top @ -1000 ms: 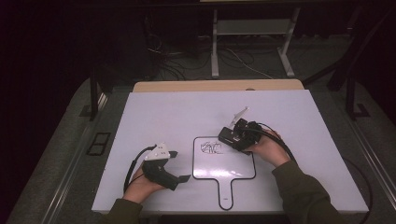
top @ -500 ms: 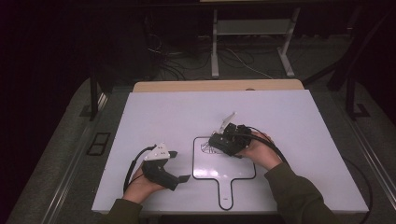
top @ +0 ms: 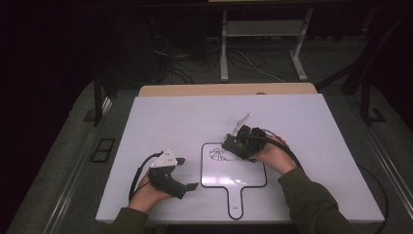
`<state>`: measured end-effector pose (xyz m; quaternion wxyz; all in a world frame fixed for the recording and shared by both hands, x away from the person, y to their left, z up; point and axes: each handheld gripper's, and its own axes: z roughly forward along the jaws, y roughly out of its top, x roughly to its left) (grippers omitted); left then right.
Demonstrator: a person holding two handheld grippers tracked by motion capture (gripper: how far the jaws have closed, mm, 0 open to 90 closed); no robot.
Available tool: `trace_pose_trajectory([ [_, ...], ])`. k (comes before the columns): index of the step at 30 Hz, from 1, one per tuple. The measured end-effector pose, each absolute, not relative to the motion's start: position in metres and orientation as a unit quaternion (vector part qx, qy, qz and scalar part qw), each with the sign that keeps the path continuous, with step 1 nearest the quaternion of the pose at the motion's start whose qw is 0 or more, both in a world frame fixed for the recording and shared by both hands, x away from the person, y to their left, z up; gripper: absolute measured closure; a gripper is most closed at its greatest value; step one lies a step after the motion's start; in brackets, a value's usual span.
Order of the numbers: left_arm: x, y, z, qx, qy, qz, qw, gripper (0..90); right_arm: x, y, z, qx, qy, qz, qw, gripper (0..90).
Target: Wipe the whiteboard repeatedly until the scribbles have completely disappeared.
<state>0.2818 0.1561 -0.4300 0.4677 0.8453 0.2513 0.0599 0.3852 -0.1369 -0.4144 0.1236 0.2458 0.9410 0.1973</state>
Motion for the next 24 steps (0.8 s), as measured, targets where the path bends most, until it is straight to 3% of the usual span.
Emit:
trace_pose_trajectory([
  [10,0.282,0.156,-0.43,0.845,0.251,0.06,0.468,0.0,0.366,-0.103,-0.413,0.189,0.955,0.193,0.123,39.2],
  [24,0.281,0.156,-0.429,0.843,0.252,0.06,0.471,0.0,0.387,-0.11,-0.415,0.222,0.947,0.198,0.123,39.2],
])
